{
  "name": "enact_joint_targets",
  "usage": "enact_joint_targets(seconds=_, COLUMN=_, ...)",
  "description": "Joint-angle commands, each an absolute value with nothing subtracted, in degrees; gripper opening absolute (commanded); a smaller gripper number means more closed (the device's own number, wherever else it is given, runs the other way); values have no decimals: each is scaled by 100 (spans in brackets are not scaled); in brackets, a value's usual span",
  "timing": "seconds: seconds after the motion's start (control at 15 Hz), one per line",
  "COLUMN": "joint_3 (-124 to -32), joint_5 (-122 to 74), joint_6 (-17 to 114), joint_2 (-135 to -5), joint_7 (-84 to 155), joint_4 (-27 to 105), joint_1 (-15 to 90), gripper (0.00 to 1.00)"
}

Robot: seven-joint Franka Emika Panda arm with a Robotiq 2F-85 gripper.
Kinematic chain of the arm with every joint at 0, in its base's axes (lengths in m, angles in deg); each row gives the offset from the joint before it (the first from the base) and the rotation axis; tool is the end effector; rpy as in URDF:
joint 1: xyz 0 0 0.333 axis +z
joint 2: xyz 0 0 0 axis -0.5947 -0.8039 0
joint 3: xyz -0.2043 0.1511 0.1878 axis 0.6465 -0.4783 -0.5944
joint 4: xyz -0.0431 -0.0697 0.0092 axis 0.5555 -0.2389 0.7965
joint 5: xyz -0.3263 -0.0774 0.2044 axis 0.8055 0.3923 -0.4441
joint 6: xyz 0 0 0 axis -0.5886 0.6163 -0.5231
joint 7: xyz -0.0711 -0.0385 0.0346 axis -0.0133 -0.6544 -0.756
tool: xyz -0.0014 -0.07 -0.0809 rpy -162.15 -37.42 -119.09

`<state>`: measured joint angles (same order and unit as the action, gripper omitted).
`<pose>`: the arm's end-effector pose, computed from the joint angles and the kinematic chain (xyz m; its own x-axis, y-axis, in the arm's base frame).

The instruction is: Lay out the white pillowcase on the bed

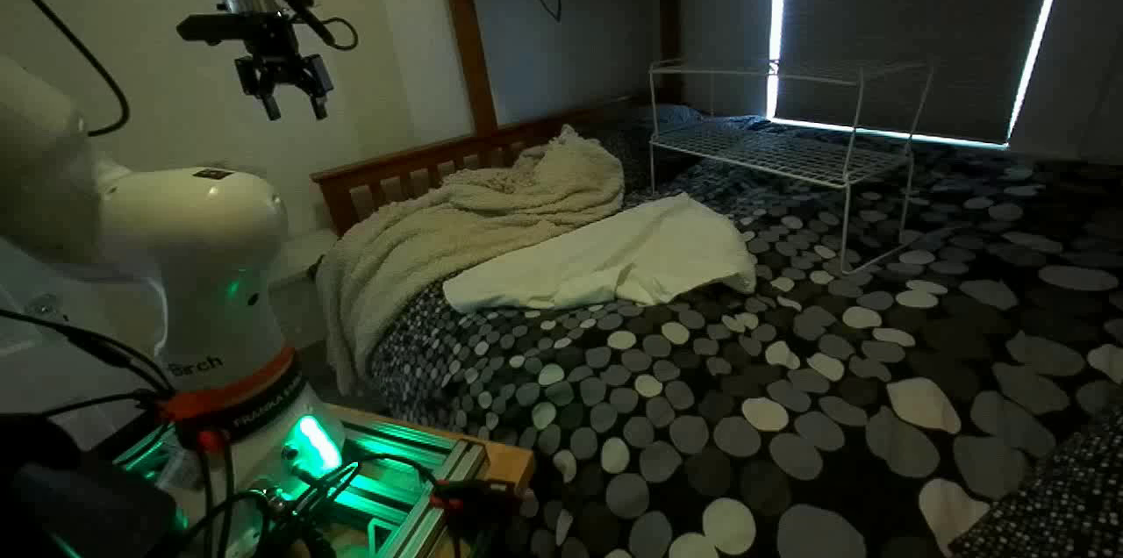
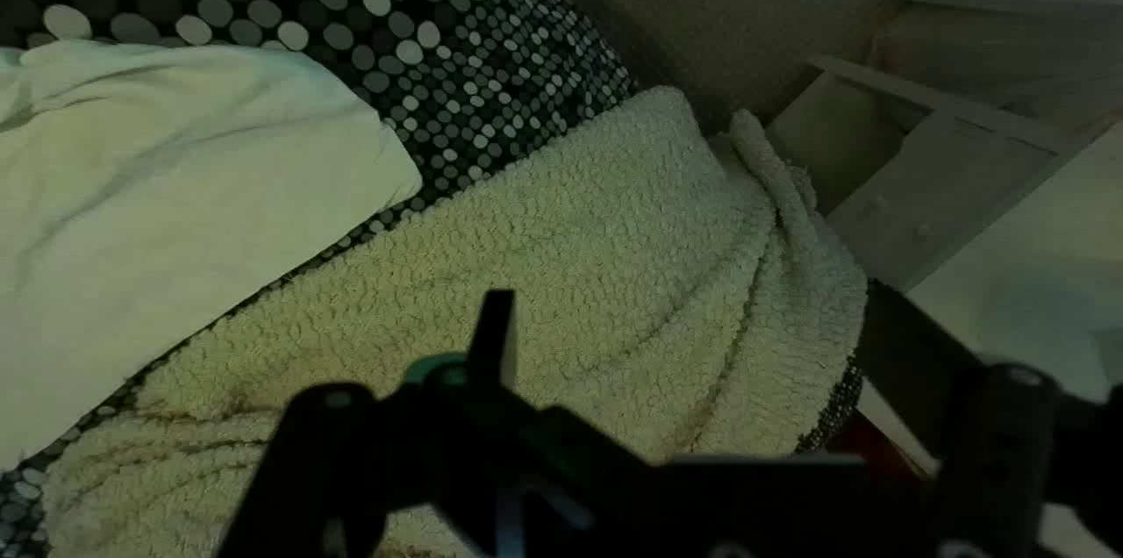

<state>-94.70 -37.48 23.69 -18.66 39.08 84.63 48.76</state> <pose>0.3378 0.1824 0.5302 0.9733 0.2072 0.0983 0.2142 -0.9746 -0.0659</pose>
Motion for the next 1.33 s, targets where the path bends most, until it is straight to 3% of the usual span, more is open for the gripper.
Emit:
enact_joint_targets(seconds=0.0, joint_3=-9474, joint_5=-3748, joint_6=2352, joint_2=-1871, joint_7=3909, joint_4=8447, joint_1=4871, gripper=100)
enact_joint_targets(seconds=0.8, joint_3=-9474, joint_5=-3748, joint_6=2352, joint_2=-1871, joint_7=3908, joint_4=8447, joint_1=4871, gripper=100)
enact_joint_targets(seconds=1.27, joint_3=-8101, joint_5=-4584, joint_6=3534, joint_2=-1319, joint_7=2329, joint_4=9990, joint_1=4778, gripper=100)
